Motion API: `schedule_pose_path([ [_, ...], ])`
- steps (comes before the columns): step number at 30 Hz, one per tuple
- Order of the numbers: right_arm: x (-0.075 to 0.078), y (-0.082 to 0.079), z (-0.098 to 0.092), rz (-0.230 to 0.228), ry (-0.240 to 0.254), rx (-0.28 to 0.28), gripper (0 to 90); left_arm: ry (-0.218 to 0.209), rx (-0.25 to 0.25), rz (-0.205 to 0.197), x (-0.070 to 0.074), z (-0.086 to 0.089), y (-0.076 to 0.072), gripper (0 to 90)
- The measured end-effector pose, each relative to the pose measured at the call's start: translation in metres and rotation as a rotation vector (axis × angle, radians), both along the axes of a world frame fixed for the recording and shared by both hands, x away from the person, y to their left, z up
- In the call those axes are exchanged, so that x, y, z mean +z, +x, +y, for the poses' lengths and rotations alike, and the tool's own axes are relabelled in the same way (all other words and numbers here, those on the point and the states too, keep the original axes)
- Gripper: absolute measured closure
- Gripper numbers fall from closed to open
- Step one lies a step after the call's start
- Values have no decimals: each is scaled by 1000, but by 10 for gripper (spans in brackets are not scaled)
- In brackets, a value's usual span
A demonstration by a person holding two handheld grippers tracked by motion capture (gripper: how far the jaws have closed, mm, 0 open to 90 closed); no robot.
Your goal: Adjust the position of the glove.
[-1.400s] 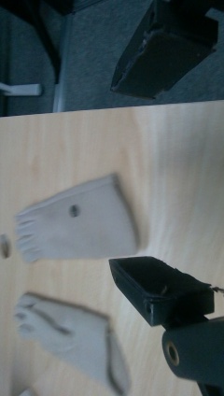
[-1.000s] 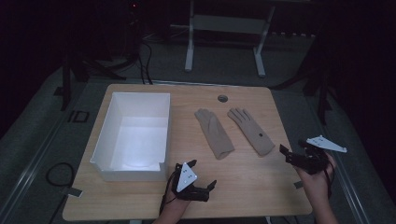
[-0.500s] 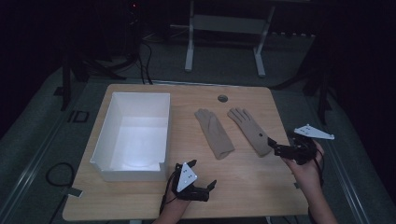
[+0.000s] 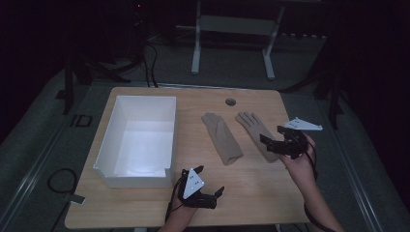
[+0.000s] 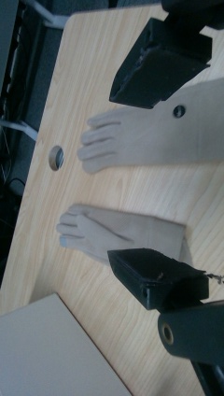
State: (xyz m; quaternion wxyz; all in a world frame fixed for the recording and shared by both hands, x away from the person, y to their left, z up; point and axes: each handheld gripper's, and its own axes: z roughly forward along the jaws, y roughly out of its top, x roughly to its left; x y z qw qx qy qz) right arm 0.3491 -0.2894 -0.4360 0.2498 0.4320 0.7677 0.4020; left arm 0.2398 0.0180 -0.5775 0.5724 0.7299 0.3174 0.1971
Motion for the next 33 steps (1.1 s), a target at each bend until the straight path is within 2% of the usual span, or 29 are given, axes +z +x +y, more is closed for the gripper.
schedule_pose_path([
  [11,-14,25,40,34,-38,57,269,-2,-3,0,0,0,0,20],
  [14,-19,31,49,54,-13,75,283,-2,-5,1,0,0,0,20],
  [17,-24,38,60,66,-16,93,297,-3,-6,0,0,0,0,20],
  [23,-33,51,78,72,-39,102,332,-3,-9,1,0,0,0,20],
  [31,-49,68,97,117,-57,112,346,-4,-12,0,0,0,0,20],
  [33,-52,70,99,117,-64,112,351,-4,-12,0,0,0,0,20],
])
